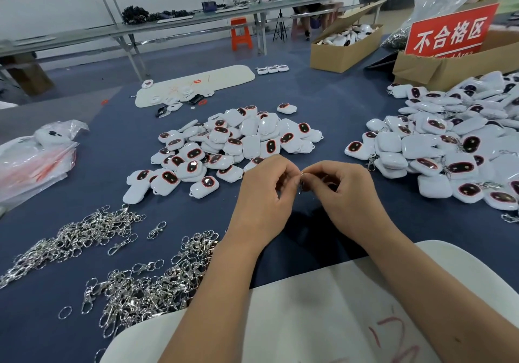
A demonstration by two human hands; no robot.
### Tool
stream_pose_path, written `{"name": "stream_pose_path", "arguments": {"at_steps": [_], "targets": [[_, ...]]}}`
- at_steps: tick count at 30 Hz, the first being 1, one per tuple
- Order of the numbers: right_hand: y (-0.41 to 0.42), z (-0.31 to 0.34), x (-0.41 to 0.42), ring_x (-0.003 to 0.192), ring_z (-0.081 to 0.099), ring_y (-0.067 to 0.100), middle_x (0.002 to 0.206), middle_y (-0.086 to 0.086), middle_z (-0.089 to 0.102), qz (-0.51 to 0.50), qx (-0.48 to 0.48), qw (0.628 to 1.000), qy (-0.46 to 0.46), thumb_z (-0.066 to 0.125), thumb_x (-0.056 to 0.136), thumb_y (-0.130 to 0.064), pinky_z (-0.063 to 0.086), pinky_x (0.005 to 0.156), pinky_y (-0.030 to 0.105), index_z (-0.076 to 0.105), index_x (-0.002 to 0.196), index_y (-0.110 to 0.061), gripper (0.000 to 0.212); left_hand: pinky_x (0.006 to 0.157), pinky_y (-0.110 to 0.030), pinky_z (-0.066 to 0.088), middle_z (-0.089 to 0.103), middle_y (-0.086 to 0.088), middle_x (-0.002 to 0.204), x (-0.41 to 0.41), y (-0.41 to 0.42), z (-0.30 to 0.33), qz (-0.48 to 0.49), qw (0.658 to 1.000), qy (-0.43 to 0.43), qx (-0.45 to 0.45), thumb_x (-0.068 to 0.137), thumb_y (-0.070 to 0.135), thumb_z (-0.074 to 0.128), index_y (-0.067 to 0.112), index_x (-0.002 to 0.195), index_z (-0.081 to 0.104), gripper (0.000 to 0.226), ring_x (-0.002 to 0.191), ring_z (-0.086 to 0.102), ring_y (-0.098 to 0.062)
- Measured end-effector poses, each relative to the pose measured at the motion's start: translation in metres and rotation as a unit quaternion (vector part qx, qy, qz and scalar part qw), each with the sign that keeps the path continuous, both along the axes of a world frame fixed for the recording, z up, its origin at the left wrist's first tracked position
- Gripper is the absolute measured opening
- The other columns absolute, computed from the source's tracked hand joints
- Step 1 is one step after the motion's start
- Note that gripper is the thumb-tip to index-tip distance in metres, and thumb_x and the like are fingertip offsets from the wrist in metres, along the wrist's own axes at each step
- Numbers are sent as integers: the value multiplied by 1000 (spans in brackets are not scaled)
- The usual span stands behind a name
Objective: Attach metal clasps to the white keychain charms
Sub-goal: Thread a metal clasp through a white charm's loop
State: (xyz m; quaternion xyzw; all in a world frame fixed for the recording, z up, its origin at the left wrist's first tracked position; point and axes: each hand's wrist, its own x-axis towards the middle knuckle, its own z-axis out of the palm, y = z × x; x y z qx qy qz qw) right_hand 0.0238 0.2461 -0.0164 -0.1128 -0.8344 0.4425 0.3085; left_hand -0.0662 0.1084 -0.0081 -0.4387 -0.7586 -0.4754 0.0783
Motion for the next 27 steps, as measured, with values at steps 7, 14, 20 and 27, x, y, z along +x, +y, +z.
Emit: {"name": "stream_pose_path", "arguments": {"at_steps": [7, 14, 20, 27], "targets": [[-6, 0, 4, 73, 67, 10, 80, -13, 73, -48, 127, 989, 51, 75, 93, -9, 56, 71, 36, 78, 89, -18, 11, 66, -18, 46, 65, 12, 82, -3, -1, -2, 4, 1000, -25, 2, 91, 6, 65, 22, 85, 67, 17, 78, 64, -15], [-6, -1, 5, 70, 64, 15, 80, -11, 71, -57, 181, 980, 58, 76, 91, -7, 53, 66, 40, 79, 88, -19, 12, 67, -24, 48, 64, 12, 81, -3, -3, 2, 1, 1000, 1, -16, 90, 4, 63, 21, 83, 66, 18, 75, 62, -13], [-6, 0, 7, 70, 64, 17, 81, -7, 72, -58, 214, 974, 54, 77, 91, -7, 53, 63, 44, 78, 88, -17, 10, 67, -35, 50, 63, 7, 77, -1, -4, 3, 2, 1000, -2, -25, 88, 5, 64, 19, 79, 64, 16, 72, 60, -18], [-6, 0, 6, 68, 64, 17, 82, -6, 72, -57, 228, 970, 58, 76, 92, -8, 53, 61, 43, 78, 89, -15, 8, 63, -25, 49, 63, 5, 74, 0, -4, 2, 6, 999, -33, -23, 90, 6, 65, 21, 77, 63, 19, 69, 59, -18]]}}
